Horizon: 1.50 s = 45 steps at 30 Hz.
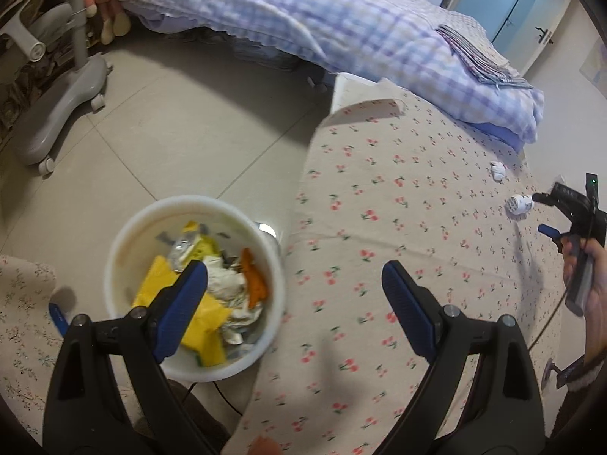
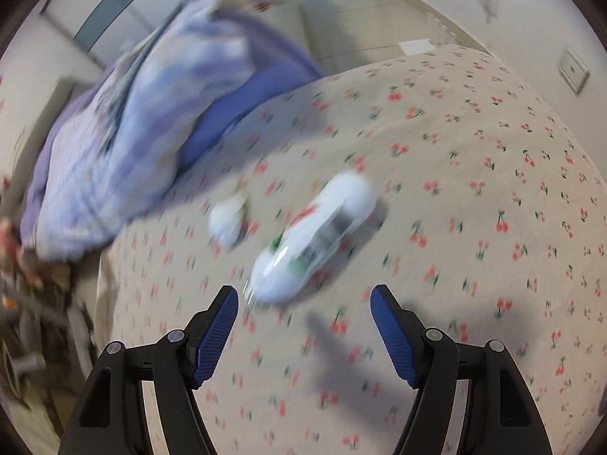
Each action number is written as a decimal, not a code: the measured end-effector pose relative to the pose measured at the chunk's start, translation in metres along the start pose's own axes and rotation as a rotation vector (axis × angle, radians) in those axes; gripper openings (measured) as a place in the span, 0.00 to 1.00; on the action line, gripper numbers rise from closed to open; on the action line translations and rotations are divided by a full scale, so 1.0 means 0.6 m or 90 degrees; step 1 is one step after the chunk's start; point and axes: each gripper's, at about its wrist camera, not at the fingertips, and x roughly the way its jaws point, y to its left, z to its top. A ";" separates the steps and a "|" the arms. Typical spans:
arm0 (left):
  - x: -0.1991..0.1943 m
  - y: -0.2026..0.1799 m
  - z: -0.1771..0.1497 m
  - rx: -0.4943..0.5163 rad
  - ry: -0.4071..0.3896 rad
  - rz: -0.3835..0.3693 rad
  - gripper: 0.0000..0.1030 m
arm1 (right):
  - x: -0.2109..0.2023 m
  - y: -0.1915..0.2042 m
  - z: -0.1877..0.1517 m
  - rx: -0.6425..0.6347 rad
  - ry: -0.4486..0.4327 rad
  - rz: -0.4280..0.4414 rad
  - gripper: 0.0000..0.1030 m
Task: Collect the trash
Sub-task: 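Reach to the white bottle on the sheet and grasp it with the right tool, then grasp the white tissue ball with the left tool while the right tool holds the bottle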
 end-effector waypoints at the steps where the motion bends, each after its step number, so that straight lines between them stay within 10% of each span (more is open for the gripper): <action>1: 0.004 -0.005 0.002 0.001 0.003 -0.001 0.90 | 0.009 -0.009 0.011 0.017 0.002 0.004 0.72; 10: 0.030 -0.052 0.014 0.003 0.016 -0.009 0.90 | 0.091 -0.028 0.036 0.069 0.035 0.035 0.68; 14: 0.037 -0.086 0.008 0.018 0.023 -0.022 0.90 | 0.085 -0.015 0.021 -0.006 0.035 0.002 0.40; 30: 0.077 -0.349 -0.010 0.204 -0.010 -0.035 0.90 | -0.044 -0.152 -0.033 -0.077 0.015 0.028 0.36; 45: 0.262 -0.593 0.098 0.220 -0.031 -0.124 0.55 | -0.044 -0.233 0.006 -0.083 0.000 0.034 0.36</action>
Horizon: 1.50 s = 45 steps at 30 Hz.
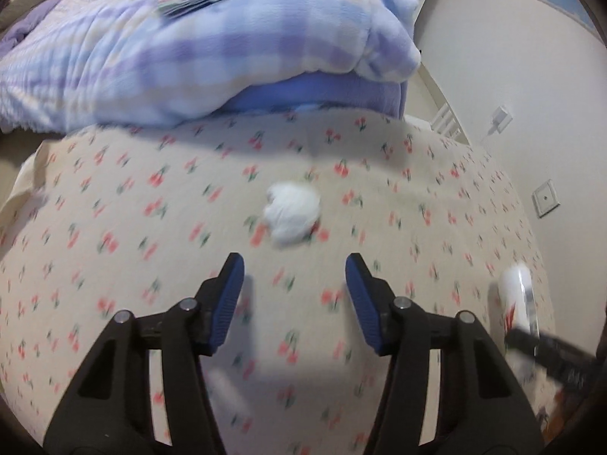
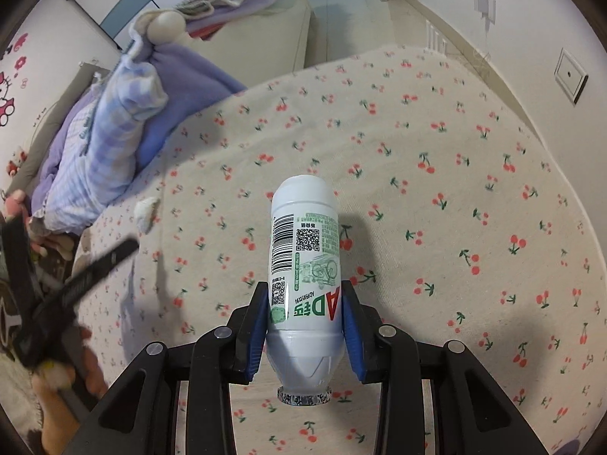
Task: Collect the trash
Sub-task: 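Grasp the white tissue ball with the left tool while the right tool holds the bottle, then carry both items over the white bin and open the left tool to drop the tissue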
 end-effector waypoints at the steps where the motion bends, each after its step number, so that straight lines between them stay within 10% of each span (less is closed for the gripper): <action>1: 0.006 -0.004 0.006 0.002 -0.007 0.007 0.55 | 0.005 -0.003 0.001 0.002 0.004 0.002 0.36; 12: 0.036 -0.004 0.032 0.011 0.005 0.041 0.22 | 0.015 -0.020 0.010 0.033 0.003 -0.004 0.36; 28: -0.177 0.062 -0.076 0.073 0.005 0.061 0.21 | -0.093 0.060 -0.045 0.019 -0.036 0.015 0.36; 45: -0.354 0.246 -0.214 -0.008 -0.032 0.024 0.21 | -0.151 0.234 -0.202 -0.122 -0.027 0.081 0.36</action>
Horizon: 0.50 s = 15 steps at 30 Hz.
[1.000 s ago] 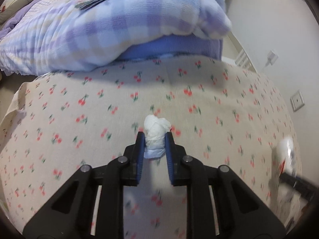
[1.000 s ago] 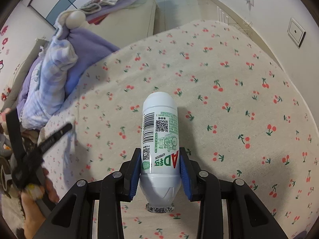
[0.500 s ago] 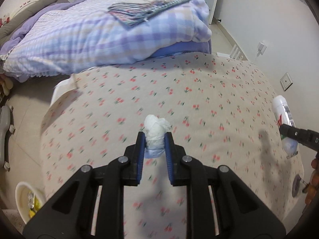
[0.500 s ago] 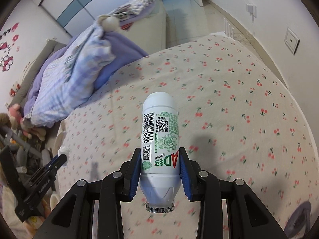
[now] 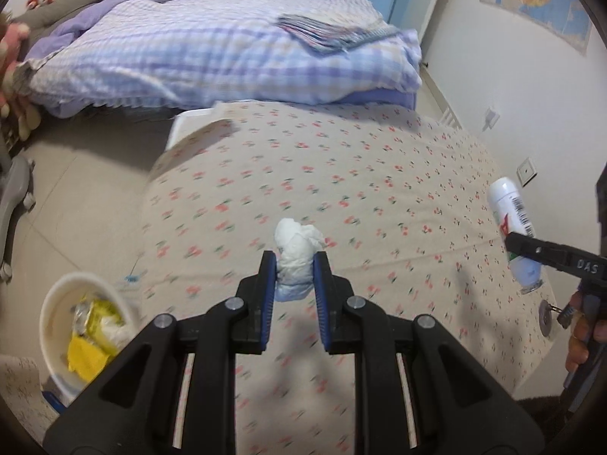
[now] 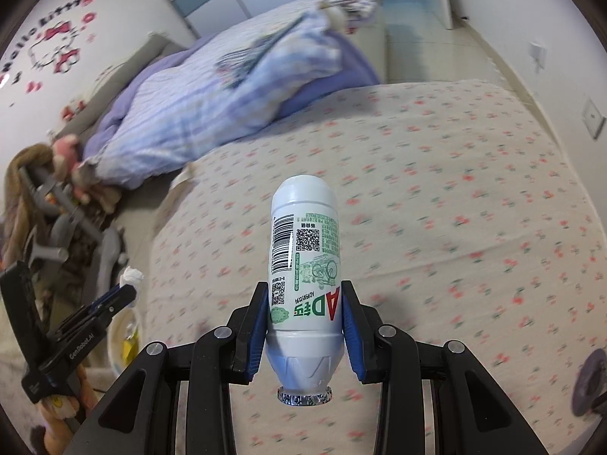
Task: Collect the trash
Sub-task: 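Carry both items over the white bin and open the left tool to drop the tissue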
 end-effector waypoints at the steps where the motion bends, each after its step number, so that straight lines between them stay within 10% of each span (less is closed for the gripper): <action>1: -0.008 0.013 -0.007 -0.005 -0.003 0.001 0.21 | 0.004 0.013 -0.008 -0.004 0.008 0.014 0.36; 15: -0.090 0.233 -0.088 -0.134 0.000 0.101 0.21 | 0.091 0.204 -0.050 -0.106 0.088 0.082 0.36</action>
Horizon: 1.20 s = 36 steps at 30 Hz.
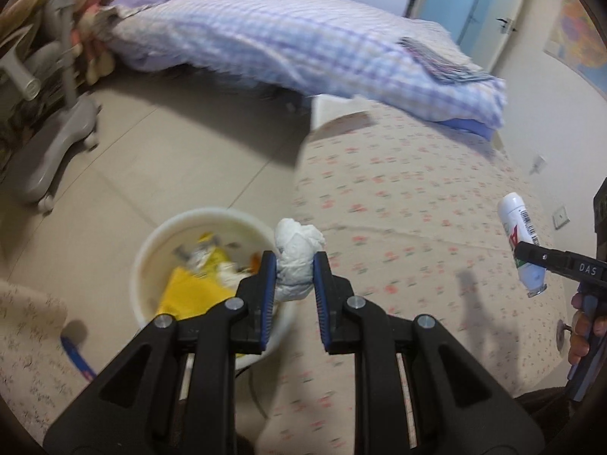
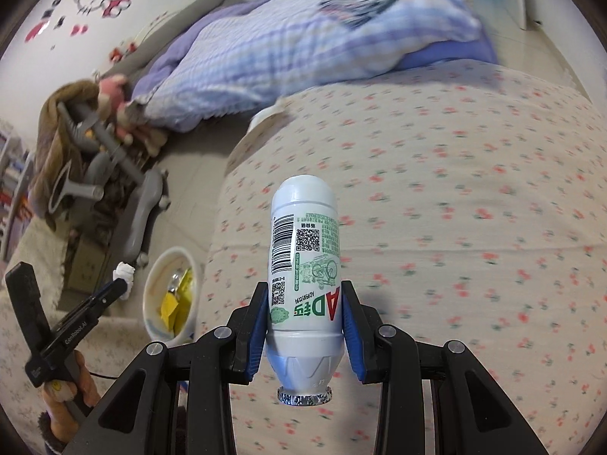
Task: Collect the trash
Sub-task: 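Carry both items over the white bin and open the left tool to drop the tissue, then open the right tool over the white bin to drop the white bottle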
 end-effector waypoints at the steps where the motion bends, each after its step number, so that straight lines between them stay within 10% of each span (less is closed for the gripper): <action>1: 0.002 0.011 -0.003 -0.005 0.003 0.006 0.21 | 0.010 0.015 0.001 -0.007 0.006 0.003 0.36; 11: 0.032 0.125 -0.016 -0.068 0.052 0.004 0.26 | 0.096 0.139 0.003 -0.070 0.057 0.044 0.36; 16: 0.032 0.162 -0.021 -0.090 0.051 0.055 0.73 | 0.138 0.194 -0.001 -0.093 0.080 0.060 0.36; 36: 0.028 0.254 -0.061 -0.103 0.083 0.152 0.89 | 0.295 0.335 -0.028 -0.165 0.163 0.118 0.41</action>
